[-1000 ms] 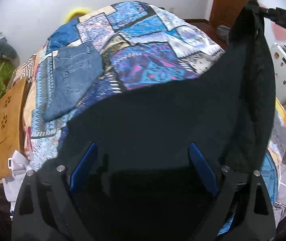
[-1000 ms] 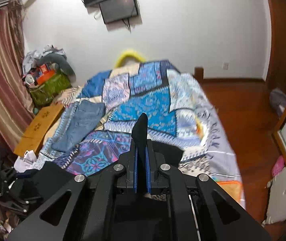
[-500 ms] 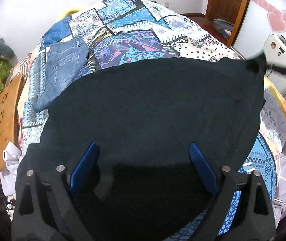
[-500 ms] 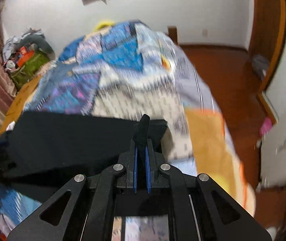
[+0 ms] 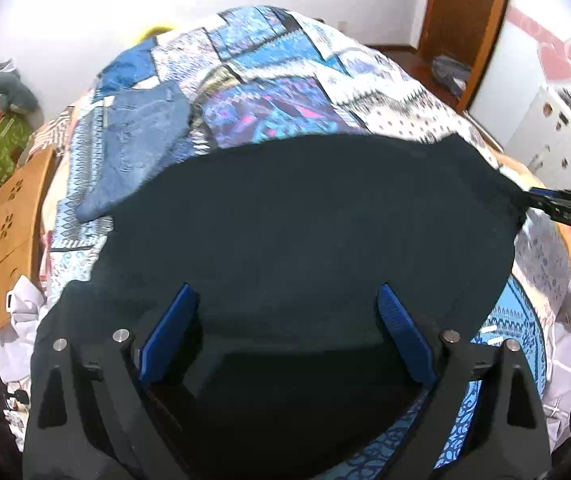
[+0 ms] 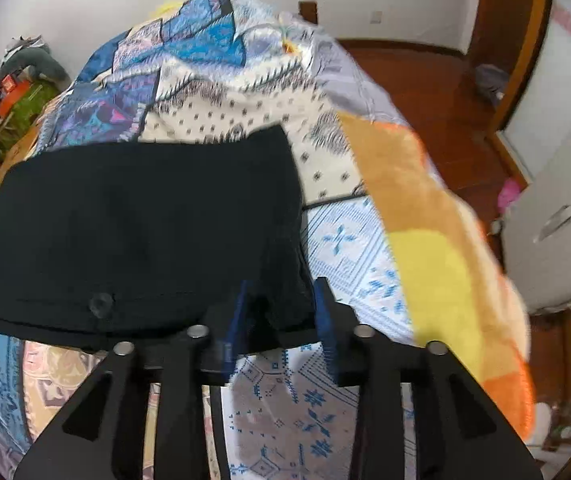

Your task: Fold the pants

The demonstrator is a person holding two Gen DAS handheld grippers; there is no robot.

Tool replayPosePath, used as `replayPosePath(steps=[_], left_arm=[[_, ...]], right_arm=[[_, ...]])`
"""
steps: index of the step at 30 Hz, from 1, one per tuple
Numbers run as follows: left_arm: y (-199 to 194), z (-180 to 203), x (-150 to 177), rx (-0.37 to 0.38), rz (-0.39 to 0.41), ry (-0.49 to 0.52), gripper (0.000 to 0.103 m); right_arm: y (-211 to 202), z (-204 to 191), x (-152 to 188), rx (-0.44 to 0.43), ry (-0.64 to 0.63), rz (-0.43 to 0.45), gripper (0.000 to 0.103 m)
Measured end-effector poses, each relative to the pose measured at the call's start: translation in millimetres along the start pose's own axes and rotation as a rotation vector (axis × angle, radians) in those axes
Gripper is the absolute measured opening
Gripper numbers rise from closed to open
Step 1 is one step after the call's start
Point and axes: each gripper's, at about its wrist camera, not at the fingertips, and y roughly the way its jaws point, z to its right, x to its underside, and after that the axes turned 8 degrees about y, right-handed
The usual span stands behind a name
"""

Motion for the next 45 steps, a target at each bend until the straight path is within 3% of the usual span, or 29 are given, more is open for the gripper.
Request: replayPosePath(steps=[5,8,12,16,22,31,35,39,42,45], left_arm=[[-25,-38,2,-0.038,0.065,-0.081,0.094],[-45,-73,9,-0.078,0.109,-0.137,0.094],[-63,-120,25,-0.145,0.137,-0.198,0.094],[-72,-174,52,-0.211,0.132,-0.274,0.096],[-60,-244,96,-0.241,0.067,-0.385,0.096],[5,-315,147,-0.148,-0.093,-0.547,0.096],[34,-320,153,-0.073,-0.144,-0.585,0.096],[51,-309,147,0.012,-0.156,-0.531,0.096],[55,-302,145,0.050,-0.149,-0.502,0.087],[60,-302,147,0.130,-0.147,-0.530,0.070]], right_arm=[[-38,-31,-13,-0.078,-0.035,0.091,0.040],[-53,-65,-21,-0.130,-0.090,0.131,0.048],[-66,-122,-29,-0.207,-0.201,0.170,0.051],[-66,-182,-36,-0.290,-0.299,0.177,0.051],[-38,-261,-43,-0.374,-0.408,0.113,0.051],[30,-345,-47,-0.399,-0.527,-0.050,0.051],[60,-374,-47,-0.377,-0.571,-0.129,0.051],[87,-394,-49,-0.371,-0.590,-0.201,0.051],[105,-408,-50,-0.374,-0.593,-0.257,0.051],[117,-420,-46,-0.377,-0.623,-0.302,0.051]])
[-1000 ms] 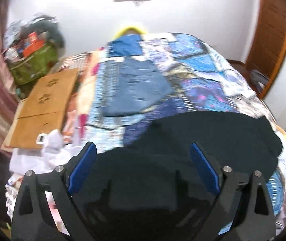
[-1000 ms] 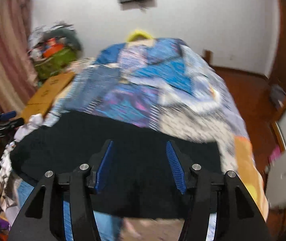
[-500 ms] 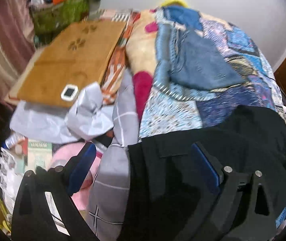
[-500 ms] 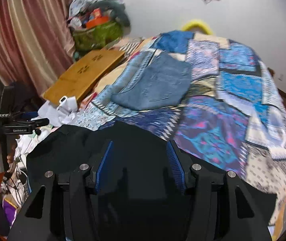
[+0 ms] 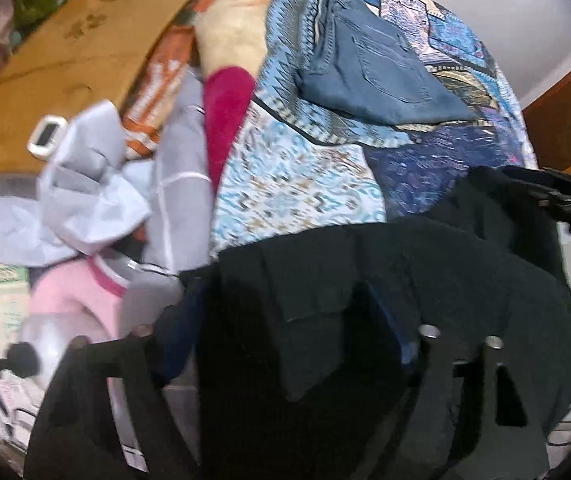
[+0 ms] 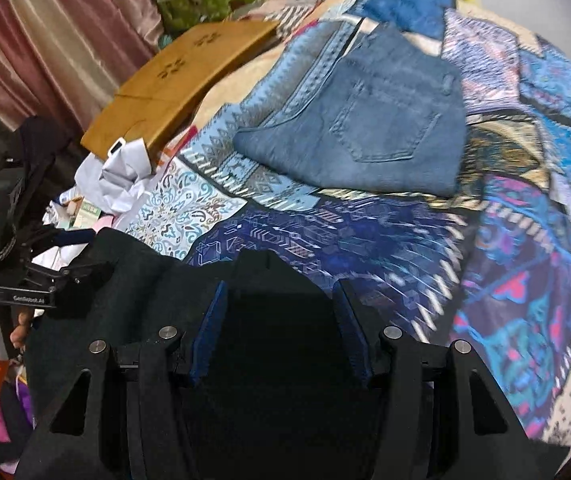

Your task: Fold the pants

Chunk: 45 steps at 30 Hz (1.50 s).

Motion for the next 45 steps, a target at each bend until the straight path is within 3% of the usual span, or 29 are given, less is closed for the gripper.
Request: replayPosePath(steps=[2,4,6,7,10,14,19,26,28,31,33,37,39,41,45], left_arm=[[-1,2,1,0.009,0.004,0.004,0.064],[-4,6,3,0.029,0.021,0.035,0.055],[-9,5,4,0.008,0.030,0.043,0.037],[-10,4,3,0.009,0.031,0.045,0.032],[-20,6,3,-0.003,0.051,0.073,0.014],[-33,14,-5,-0.107,0.107,0.099,0.013],[-34,29,-37,-0.246,0.147,0.162,0.012],[-6,21,-85,-0.286,0.136,0.143,0.012],[5,19,-91,-0.303,0.113,0.139,0.012],[16,16,-95,-0.371,0.091,0.149,0.015],[15,12,-95,-0.379,0.085,0.137,0.018],[-5,7,-86,-0.381,0.104,0.112,0.028],[-19,12,-80,-0.402,0.126,0.123,0.041],[-37,17,-69,-0.391,0.164,0.129,0.062],[-56,36,-43,-0.336,0.177,0.173,0.067]], right_arm=[[8,-6,-1,0.004,-0.031,-0.018,0.053],[11,-12,0,0.002,-0.062,-0.015,0.048],[11,-18,4,0.014,-0.097,0.002,0.035],[12,-19,5,0.033,-0.117,0.009,0.023],[10,-21,8,0.040,-0.158,0.051,0.013],[2,-21,6,0.065,-0.162,0.102,0.009],[-10,-21,-14,0.122,-0.183,0.173,0.008],[-11,-2,-47,0.188,-0.142,0.220,0.009],[-6,3,-53,0.205,-0.113,0.211,0.011],[-12,7,-54,0.309,-0.098,0.266,0.011],[-23,14,-54,0.312,-0.073,0.291,0.012],[-58,28,-40,0.201,-0.002,0.300,0.014],[-73,28,-27,0.175,-0.007,0.310,0.022],[-84,22,-8,0.162,-0.019,0.318,0.038],[-89,12,24,0.127,-0.041,0.285,0.040]])
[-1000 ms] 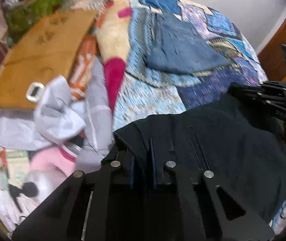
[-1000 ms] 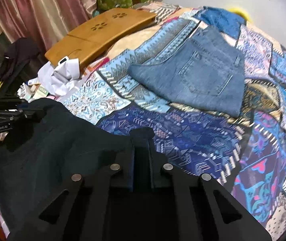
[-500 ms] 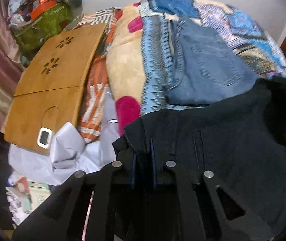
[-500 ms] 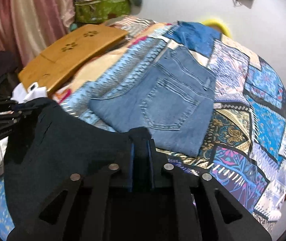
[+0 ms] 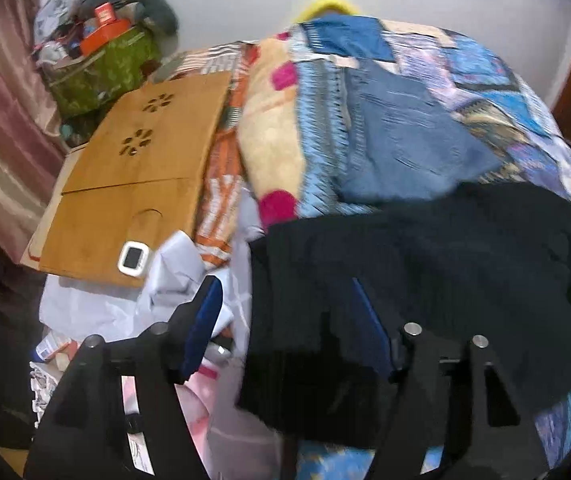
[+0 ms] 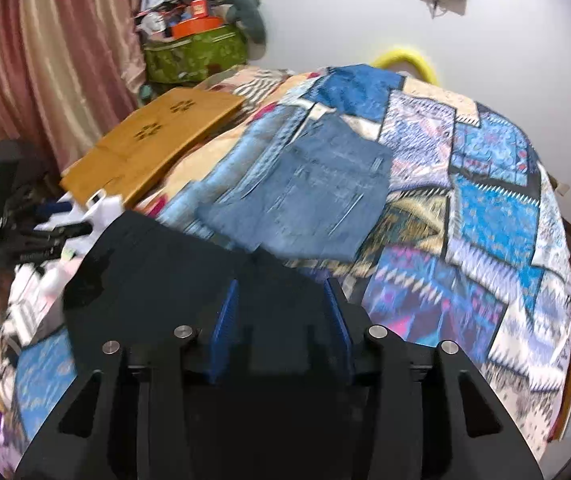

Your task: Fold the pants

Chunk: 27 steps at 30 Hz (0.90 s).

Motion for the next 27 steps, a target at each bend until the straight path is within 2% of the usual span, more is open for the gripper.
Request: replayPosePath(steps=[4,7,9,11,14,20,23,26,27], left_arm=[[-10,26,18,0.054,0.006,0.042,0.080],[1,46,37,0.082,-0.048,0.070,0.080],[15,53,51,0.081,-0.109,0.084,0.080],[26,57,66,0.067,-0.152,0.100,0.081],[29,57,83,0.013,-0.154,0.123,0.081],[21,44,100,0.017,-0.160,0.054,0.081],[16,42,105,0.015,-0.167,0.044,0.081],[9,49,103,-0.034,-0.177,0.095,0.080],[5,52,102,-0.055,-0.177,0.112,0.080]], right_arm=[[7,-15,38,-0.011,-0.011,-0.080,0.040],[21,-26,65,-0.024,-0.016,-0.155,0.041],[18,-34,80,0.011,-0.036,-0.116,0.045],[10,-39,91,0.005,-0.034,-0.104,0.049],[2,-34,101,-0.030,0.016,-0.096,0.050],[-17,-24,109,-0.098,0.070,-0.106,0.052],[-33,-9,105,-0.051,0.115,-0.033,0.054],[-40,29,99,0.005,0.224,0.025,0.065],[-40,42,98,0.034,0.262,0.036,0.065]])
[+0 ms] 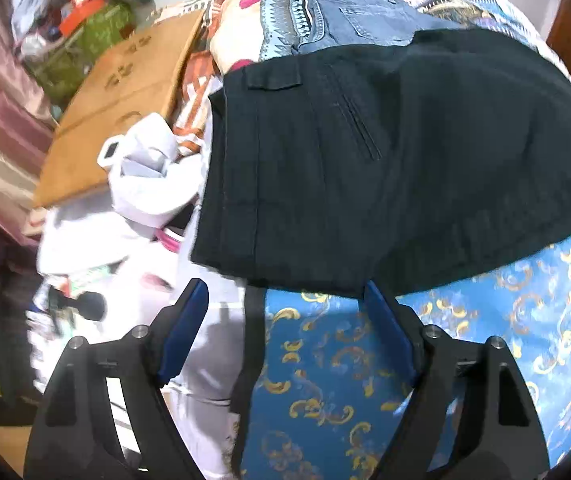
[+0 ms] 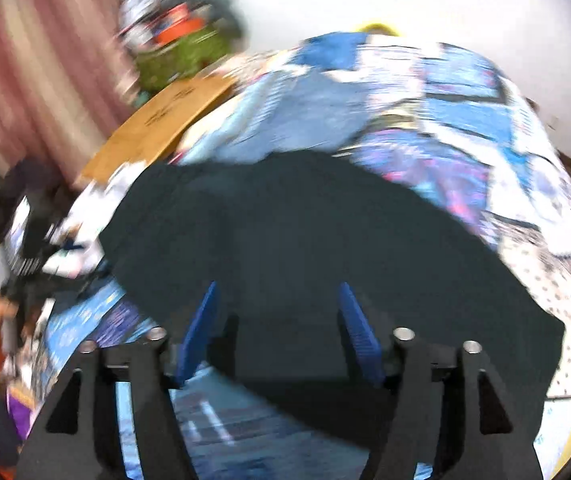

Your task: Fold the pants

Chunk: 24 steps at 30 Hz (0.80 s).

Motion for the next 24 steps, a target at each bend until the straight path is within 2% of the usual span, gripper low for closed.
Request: replayPosePath(steps=[2,6,10,14,16,18,21,24], left_arm=[[-10,1,-4,-0.020,0.016,0.008,0.080],[-31,-1,-21,-0.014,0.060,-0.050,0.080],[-51,9,-47,-0.020,0.126,-0.064,0.080],[-68,36,-79,0.021,0.179,-0.012,0.081],[-76,60,-94,0.043,0.210,0.039,0.084],[-82,81,-105,0.063,0.231,0.079,0.088],[-83,114,-120,0.108,0.238,0.139,0.088],[-77,145,-133,0.140,0.223,0.189,0.088]], right_arm=[[5,30,-5,0.050,0.085,0.002,0.065],[17,78,9,0.059,0.233,-0.058,0.065],[4,81,37,0.072,0.191,-0.048,0.065],[-26,87,56,0.029,0.194,-0.018,0.065],[-44,97,70,0.021,0.233,0.012,0.065],[-57,107,82,-0.036,0.287,0.033,0.066],[-69,126,96,0.052,0.343,0.054,0.068],[-72,146,108,0.082,0.402,0.053,0.068]])
